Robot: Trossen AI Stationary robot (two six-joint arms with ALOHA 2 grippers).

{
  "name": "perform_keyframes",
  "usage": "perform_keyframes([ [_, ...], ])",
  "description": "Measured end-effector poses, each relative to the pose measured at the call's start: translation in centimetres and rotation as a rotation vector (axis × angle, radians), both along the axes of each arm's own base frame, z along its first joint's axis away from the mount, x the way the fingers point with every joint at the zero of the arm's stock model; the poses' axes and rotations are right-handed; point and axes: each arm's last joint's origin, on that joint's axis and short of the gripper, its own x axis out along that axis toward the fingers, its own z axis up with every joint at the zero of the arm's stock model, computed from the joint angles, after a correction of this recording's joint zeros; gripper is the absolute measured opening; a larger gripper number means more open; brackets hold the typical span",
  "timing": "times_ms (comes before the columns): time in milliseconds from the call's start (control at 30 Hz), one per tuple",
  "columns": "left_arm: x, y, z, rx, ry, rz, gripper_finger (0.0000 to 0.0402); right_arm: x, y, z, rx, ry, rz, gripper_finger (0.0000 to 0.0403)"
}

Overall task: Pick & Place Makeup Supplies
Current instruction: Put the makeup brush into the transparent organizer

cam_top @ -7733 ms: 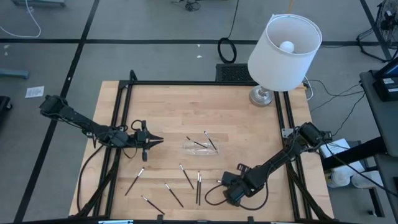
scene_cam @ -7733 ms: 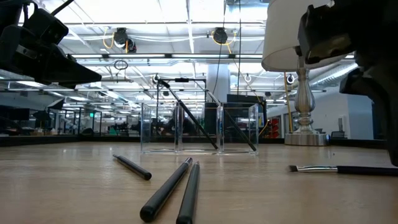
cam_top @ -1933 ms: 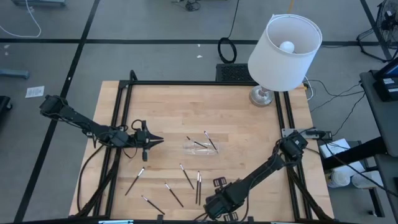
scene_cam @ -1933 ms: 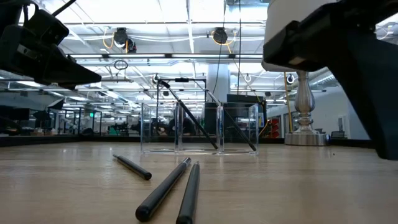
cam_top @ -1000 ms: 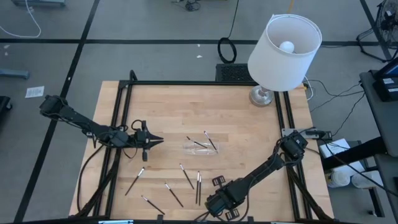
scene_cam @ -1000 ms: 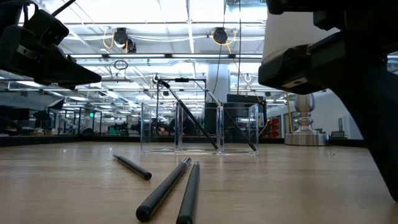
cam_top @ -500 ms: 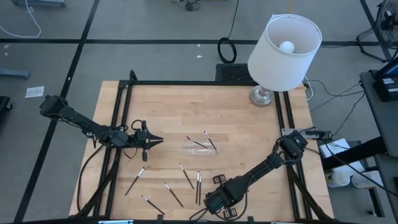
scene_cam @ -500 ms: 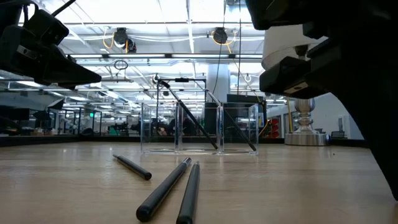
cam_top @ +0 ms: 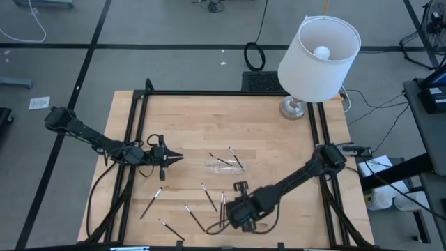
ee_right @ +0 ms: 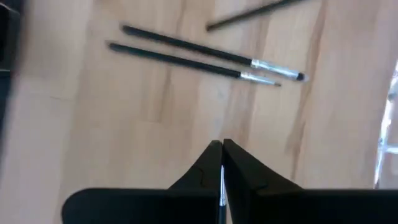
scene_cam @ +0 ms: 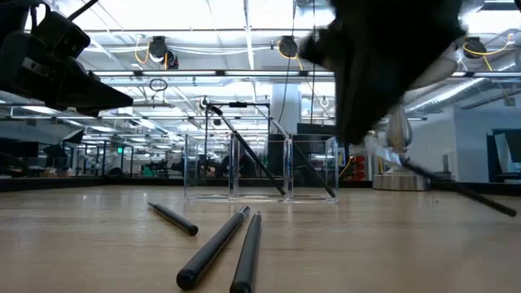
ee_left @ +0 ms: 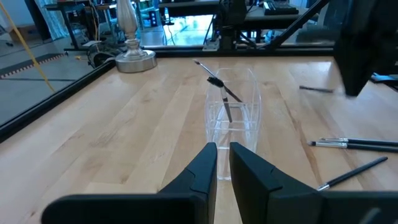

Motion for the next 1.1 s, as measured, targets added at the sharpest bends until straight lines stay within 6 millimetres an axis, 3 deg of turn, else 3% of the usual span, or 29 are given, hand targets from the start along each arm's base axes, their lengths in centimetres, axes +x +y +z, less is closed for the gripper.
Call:
perform_keyframes([
  [133,0.0,0.0,0.0,0.000,0.001,0.000,0.0051,-0.2,-0.2,1.7,-0.009,-0.082,-0.020,0.0000],
  [400,0.0,0.0,0.0,0.000,0.000,0.000,0.0051,0.6,-2.0,8.2,-0.035,-0.451,-0.092,0.0000],
  [633,0.0,0.0,0.0,0.001,0.001,-0.001,0.0051,1.1,-4.9,12.3,-0.190,-0.674,-0.124,0.0000],
  [867,0.0,0.0,0.0,0.001,0.001,-0.001,0.0051,3.3,-8.4,13.4,-0.278,-0.781,-0.165,0.0000],
  [1100,0.0,0.0,0.0,-0.005,0.001,0.000,0.0051,4.5,-12.5,10.9,-0.215,-0.708,-0.268,0.0000],
])
